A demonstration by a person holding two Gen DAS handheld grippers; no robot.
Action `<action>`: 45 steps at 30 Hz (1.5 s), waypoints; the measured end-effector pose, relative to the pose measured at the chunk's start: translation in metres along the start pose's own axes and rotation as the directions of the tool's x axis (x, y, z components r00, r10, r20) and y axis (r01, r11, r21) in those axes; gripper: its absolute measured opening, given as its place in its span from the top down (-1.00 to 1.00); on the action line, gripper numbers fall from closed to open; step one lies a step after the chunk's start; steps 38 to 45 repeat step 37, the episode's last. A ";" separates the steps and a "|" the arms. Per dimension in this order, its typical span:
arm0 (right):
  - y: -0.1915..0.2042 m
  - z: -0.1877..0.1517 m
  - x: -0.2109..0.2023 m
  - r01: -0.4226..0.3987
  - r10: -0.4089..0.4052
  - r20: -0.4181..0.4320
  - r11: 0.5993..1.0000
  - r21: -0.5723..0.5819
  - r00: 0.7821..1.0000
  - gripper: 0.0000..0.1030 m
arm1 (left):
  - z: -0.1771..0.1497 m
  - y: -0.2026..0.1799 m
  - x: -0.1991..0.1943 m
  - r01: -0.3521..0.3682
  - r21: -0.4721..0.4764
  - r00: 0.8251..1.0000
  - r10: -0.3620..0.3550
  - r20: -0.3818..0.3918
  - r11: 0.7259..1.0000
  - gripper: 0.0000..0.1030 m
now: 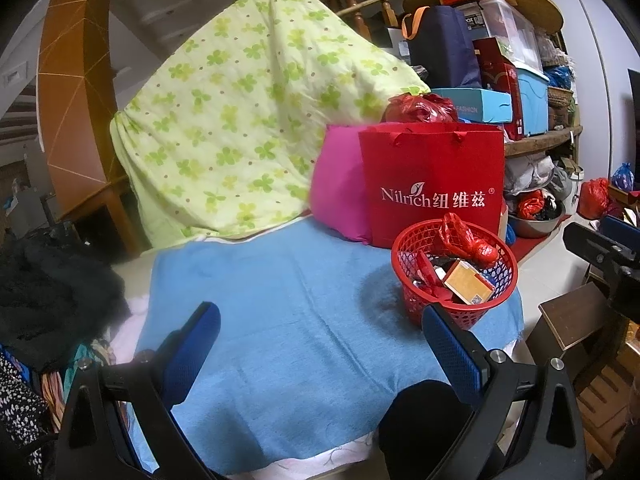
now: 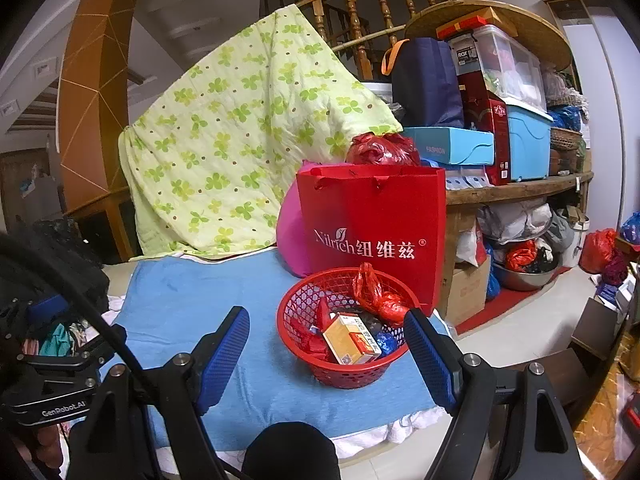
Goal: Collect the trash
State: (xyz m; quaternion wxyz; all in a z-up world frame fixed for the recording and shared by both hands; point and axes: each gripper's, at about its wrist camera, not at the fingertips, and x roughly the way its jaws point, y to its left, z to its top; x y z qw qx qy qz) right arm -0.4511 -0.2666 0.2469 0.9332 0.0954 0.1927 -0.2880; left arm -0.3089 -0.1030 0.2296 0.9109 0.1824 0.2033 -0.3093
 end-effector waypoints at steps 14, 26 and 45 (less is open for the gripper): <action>-0.013 -0.001 0.045 0.058 -0.056 -0.051 0.998 0.034 0.997 -0.59 | 0.017 -0.010 0.046 0.038 0.019 0.999 -0.038 -0.031 0.999 -0.95; -0.011 0.001 0.061 0.071 -0.069 -0.053 0.997 0.037 0.996 -0.59 | 0.021 -0.014 0.060 0.055 0.024 0.998 -0.054 -0.036 0.998 -0.95; -0.003 0.006 0.075 0.096 -0.094 -0.044 0.995 0.036 0.995 -0.59 | 0.020 0.001 0.079 0.092 -0.016 0.996 -0.092 -0.017 0.996 -0.95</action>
